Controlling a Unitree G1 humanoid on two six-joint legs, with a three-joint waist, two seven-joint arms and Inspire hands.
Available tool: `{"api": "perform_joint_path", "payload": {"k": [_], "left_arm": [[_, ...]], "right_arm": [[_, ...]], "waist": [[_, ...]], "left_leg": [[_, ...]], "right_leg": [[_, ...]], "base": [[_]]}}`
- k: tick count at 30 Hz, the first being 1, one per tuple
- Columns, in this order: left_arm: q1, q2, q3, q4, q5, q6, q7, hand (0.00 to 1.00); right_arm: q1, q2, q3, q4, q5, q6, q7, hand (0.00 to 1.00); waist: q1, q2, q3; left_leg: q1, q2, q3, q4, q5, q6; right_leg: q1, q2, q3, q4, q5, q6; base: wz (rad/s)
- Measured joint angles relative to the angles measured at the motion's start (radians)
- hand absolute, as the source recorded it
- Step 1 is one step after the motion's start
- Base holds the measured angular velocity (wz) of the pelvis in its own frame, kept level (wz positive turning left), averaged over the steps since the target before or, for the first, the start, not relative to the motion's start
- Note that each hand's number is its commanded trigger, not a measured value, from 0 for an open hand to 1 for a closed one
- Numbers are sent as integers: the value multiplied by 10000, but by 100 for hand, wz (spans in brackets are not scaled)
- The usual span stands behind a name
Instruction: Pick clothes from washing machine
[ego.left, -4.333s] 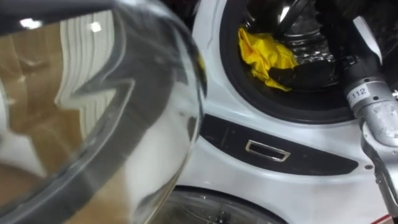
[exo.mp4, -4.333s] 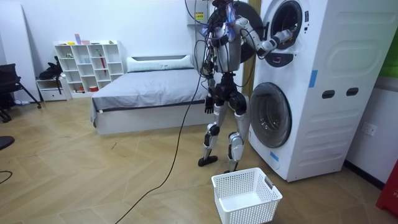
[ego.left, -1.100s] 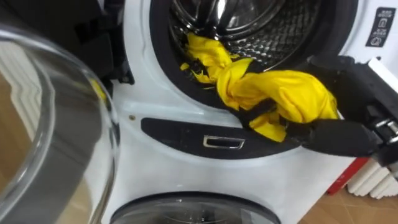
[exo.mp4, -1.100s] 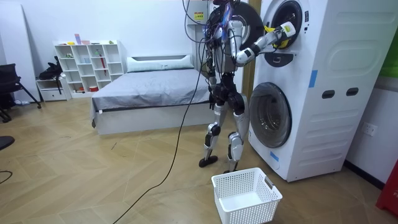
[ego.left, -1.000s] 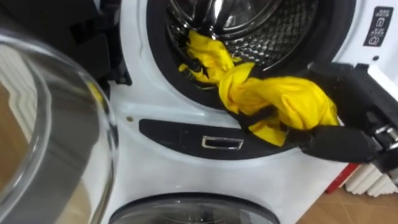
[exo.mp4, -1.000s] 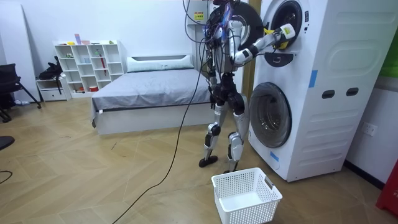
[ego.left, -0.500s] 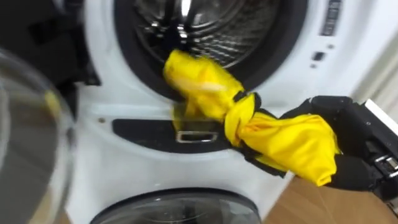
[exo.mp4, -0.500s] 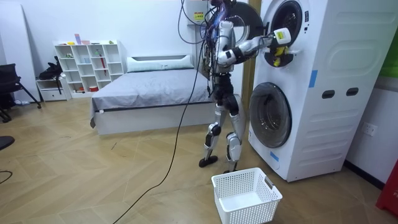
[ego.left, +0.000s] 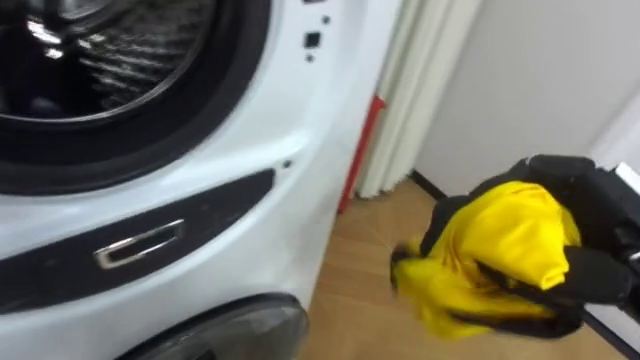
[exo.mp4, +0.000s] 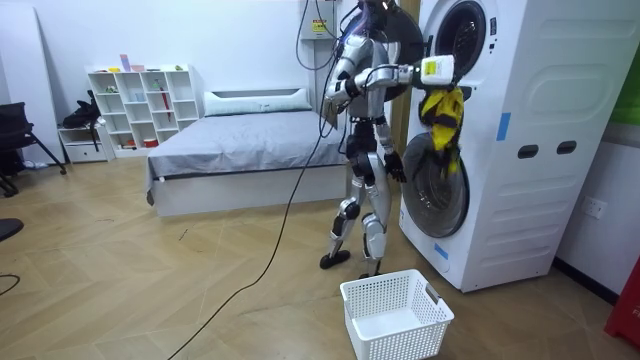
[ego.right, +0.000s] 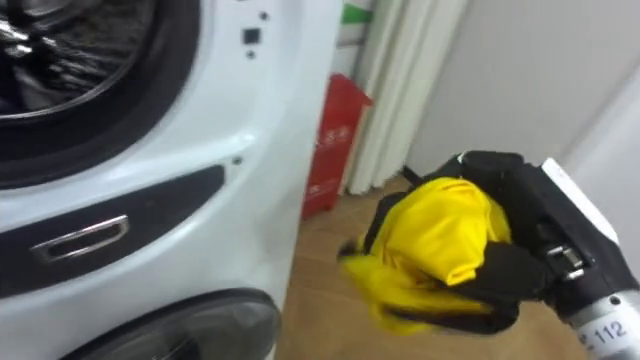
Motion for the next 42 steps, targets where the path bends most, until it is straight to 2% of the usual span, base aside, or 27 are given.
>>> {"api": "perform_joint_path", "payload": {"k": [2, 3, 4, 5, 7, 8, 9, 10, 12, 14, 16, 18, 19, 21, 22, 23, 25, 27, 29, 30, 36, 37, 42], "left_arm": [[-122, -79, -276, 59, -10, 133, -104, 0], [-167, -87, -366, 71, -9, 156, -117, 0], [-214, -94, -498, 68, -13, 181, -133, 0], [-227, -96, -571, 75, -41, 189, -135, 0], [-243, -172, -727, 118, -401, 232, -191, 0], [-295, -204, -741, 119, -413, 238, -206, 0], [-285, -261, -792, 181, -416, 251, -212, 0], [-303, -278, -870, 197, -410, 279, -210, 0], [-220, -268, -941, 267, -428, 283, -165, 0], [-142, -278, -1116, 242, -706, 267, -139, 0], [-95, -360, -1330, 264, -1209, 235, -135, 0], [-13, -366, -1443, 264, -1267, 82, -124, 0], [22, -379, -1565, 251, -1384, 41, -102, 0], [30, -394, -1642, 253, -1535, -5, -101, 0], [-1, -367, -1643, 245, -1546, -72, -99, 0], [-27, -356, -1644, 233, -1551, -110, -96, 0], [-169, -341, -1754, 1, -1552, -147, -95, 0], [-148, -339, -1764, -205, -1559, -164, -95, 0], [-144, -340, -1767, -291, -1556, -172, -95, 0], [-140, -336, -1767, -340, -1556, -183, -95, 0], [-243, -354, -1962, -372, -1936, -372, -96, 0], [-331, -354, -1969, -366, -2022, -386, -95, 0], [-584, -349, -2113, -426, -2243, -410, -91, 0]], "right_arm": [[-5, 12, 253, 289, -62, 48, -11, 100], [-4, 26, 305, 371, -73, 63, -16, 100], [-5, 43, 399, 575, -100, 96, -41, 100], [-9, 43, 465, 732, -121, 102, -63, 100], [-8, 58, 677, 1490, -455, 130, -234, 100], [-6, 71, 696, 1727, -497, 115, -296, 100], [-11, 84, 750, 2261, -628, 119, -507, 100], [-21, 162, 778, 2860, -849, 97, -763, 100], [-103, 461, 812, 4080, -1401, 72, -1193, 100], [-125, 525, 1001, 5246, -1683, 106, -1694, 100], [-162, 540, 1064, 6838, -1705, -47, -2403, 100], [-286, 618, 1066, 8004, -1709, -111, -3056, 100], [-349, 665, 1080, 8560, -1705, -156, -3484, 100], [-598, 672, 1168, 9549, -1602, -401, -4010, 100], [-836, 684, 1246, 10082, -1550, -467, -4332, 100], [-904, 688, 1261, 10284, -1516, -497, -4450, 100], [-1201, 672, 1379, 10976, -1266, -786, -4893, 100], [-1424, 674, 1449, 11328, -1041, -896, -5156, 100], [-1664, 673, 1442, 11597, -793, -1154, -5504, 100], [-1739, 673, 1442, 11725, -687, -1353, -5754, 100], [-2257, 656, 1424, 12626, -418, -2087, -6440, 100], [-2393, 636, 1417, 12887, -301, -2145, -6567, 100], [-2598, 526, 1419, 13545, 48, -2172, -6848, 100]], "waist": [[-25, 196, -3], [-36, 260, 20], [-29, 366, 77], [-26, 424, 92], [-3, 625, 40], [-8, 746, 59], [-14, 838, -47], [-27, 937, -90], [1, 1014, -92], [87, 1203, -160], [73, 1449, -168], [119, 1619, -169], [156, 1746, -149], [178, 1945, -176], [167, 2022, -140], [160, 2035, -132], [169, 2147, -68], [252, 2208, -70], [248, 2324, -86], [251, 2403, -119], [242, 2476, -52], [241, 2508, -28], [228, 2599, -6]], "left_leg": [[-42, 7, 200, 32, 0, -1], [-57, 3, 200, 23, 0, -1], [-58, -2, 193, 0, 0, -1], [-59, 0, 185, -9, 0, -1], [-84, 4, 174, -32, 0, -1], [-113, 2, 166, -33, -1, -2], [-248, -14, 123, -33, -1, -1], [-335, -37, 23, -29, -1, -1], [-399, -65, -189, -13, -2, 2], [-553, -82, -447, -21, -41, 68], [-646, -149, -563, -108, -55, 99], [-746, -214, -651, -119, -53, 145], [-836, -239, -652, -100, -64, 171], [-1063, -245, -762, -61, -55, 235], [-1214, -330, -891, -49, -31, 288], [-1288, -404, -951, -58, -12, 322], [-1554, -519, -1189, -80, 53, 425], [-1726, -565, -1234, -81, 75, 461], [-1924, -587, -1301, -75, 89, 490], [-2070, -593, -1382, -62, 100, 507], [-2469, -611, -1476, 77, 117, 513], [-2510, -616, -1474, 76, 118, 513], [-2701, -754, -1465, 67, 131, 533]], "right_leg": [[-106, 64, 73, 7, 2, -3], [-125, 67, 79, 8, 3, -5], [-136, 86, 102, 7, 3, -5], [-137, 94, 110, 7, 3, -5], [-167, 117, 133, 8, 3, -6], [-187, 114, 131, 8, 3, -6], [-311, 88, 96, 23, -1, -10], [-395, 51, 58, 50, -2, -11], [-468, 25, 20, 117, -7, -19], [-588, -10, -51, 152, -16, -30], [-659, -12, -43, 171, -19, -27], [-747, -55, -17, 231, -26, -2], [-860, -113, -111, 304, -24, 9], [-1083, -230, -218, 401, -51, 42], [-1245, -339, -269, 499, -89, 78], [-1348, -353, -280, 583, -121, 95], [-1575, -506, -401, 657, -156, 137], [-1750, -560, -432, 709, -173, 154], [-1926, -666, -606, 712, -178, 162], [-2046, -700, -663, 727, -192, 159], [-2578, -702, -674, 1064, -411, 128], [-2638, -694, -661, 1083, -419, 126], [-3102, -705, -497, 1555, -638, 139]], "base": [[-27], [-10], [0], [0], [0], [3], [8], [9], [10], [12], [11], [7], [4], [10], [20], [26], [26], [13], [13], [15], [2], [-6], [-8]]}}
